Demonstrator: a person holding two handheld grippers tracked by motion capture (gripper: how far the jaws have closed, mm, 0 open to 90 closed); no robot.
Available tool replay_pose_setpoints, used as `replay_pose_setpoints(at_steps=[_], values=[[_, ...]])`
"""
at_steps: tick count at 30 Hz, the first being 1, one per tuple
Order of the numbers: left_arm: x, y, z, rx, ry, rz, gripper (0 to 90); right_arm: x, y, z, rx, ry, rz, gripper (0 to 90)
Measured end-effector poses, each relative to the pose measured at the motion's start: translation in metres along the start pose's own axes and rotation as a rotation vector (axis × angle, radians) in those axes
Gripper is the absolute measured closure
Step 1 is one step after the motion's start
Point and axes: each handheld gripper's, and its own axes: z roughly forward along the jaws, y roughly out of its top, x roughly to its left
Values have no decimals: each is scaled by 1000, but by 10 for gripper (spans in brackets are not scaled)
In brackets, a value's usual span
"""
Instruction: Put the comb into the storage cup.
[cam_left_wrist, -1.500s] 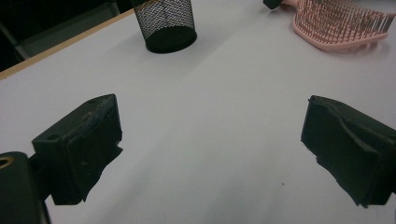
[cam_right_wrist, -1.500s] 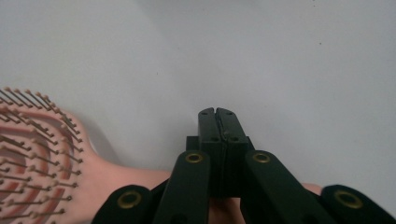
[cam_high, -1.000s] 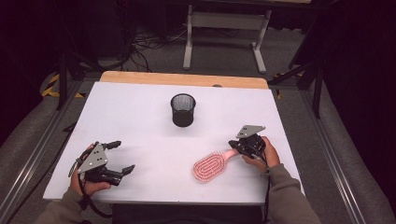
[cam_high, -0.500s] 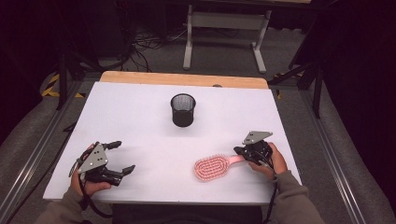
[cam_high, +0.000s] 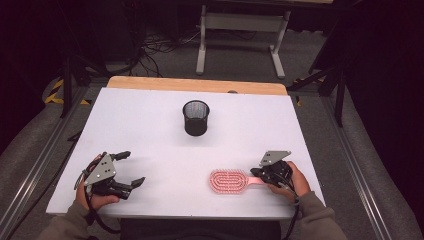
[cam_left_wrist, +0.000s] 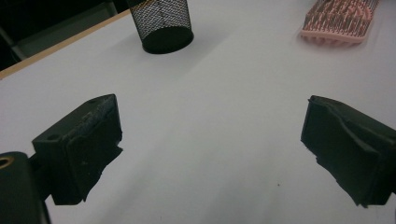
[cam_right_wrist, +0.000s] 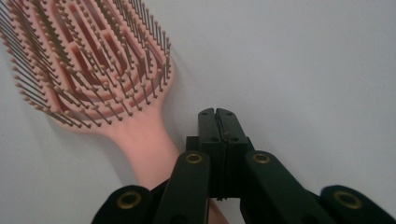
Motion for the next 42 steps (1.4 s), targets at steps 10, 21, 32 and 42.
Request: replay_pose_setpoints(at_steps=[10,21,32,42], values=[[0,0,0,3,-1,1,60,0,2,-5,-29,-4,-37,810],[-1,0,1,4,-4,4,60,-7,4,-24,-66,-38,-19,546],[0,0,1,5,-6,6,60,-8,4,-26,-67,-24,-23,257],[0,0,1,4,-5,4,59,-4,7,-25,-42,-6,-41,98]])
